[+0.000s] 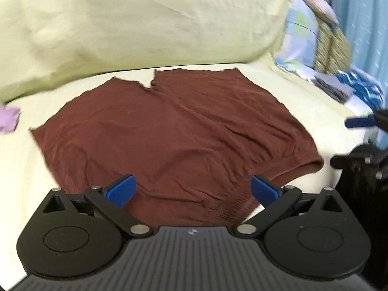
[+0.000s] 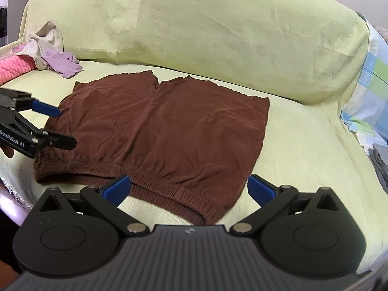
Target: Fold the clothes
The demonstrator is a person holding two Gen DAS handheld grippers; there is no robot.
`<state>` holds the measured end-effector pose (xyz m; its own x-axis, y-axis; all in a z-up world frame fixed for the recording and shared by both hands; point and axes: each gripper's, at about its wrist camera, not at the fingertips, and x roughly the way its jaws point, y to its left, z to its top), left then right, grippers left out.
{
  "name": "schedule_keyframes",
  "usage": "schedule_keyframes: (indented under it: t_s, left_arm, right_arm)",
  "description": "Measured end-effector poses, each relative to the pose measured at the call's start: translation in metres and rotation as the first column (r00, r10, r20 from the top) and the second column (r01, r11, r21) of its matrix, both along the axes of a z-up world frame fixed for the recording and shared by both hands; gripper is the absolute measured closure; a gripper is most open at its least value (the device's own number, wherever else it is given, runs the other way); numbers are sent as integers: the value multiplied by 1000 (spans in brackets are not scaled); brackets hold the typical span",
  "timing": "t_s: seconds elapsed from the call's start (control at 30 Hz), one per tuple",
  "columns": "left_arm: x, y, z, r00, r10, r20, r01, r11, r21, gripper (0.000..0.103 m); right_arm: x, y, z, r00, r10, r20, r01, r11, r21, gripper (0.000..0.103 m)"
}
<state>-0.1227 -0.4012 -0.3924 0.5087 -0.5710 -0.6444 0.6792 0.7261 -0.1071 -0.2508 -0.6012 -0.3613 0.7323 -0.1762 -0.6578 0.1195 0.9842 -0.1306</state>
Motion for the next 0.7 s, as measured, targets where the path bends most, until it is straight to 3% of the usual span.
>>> schedule_keyframes:
  t_s: [0.23,0.47,0.7]
  left_arm:
    - [-38,-1,19,985,143,-93,-146,989,-23,1]
    - [-52,7,18,966,228,-126,-221,973,66,1]
    - [-63,11,19,951,282,-126,-267,956,124,1]
  right_arm:
    - [-23,6,24,1000,-15,13,15,1000,21,2]
    - [-31,3,19,1000,-16,-25,18,995,96,2]
    - [-37,-2,18,1000,8,-30,-5,995,103,2]
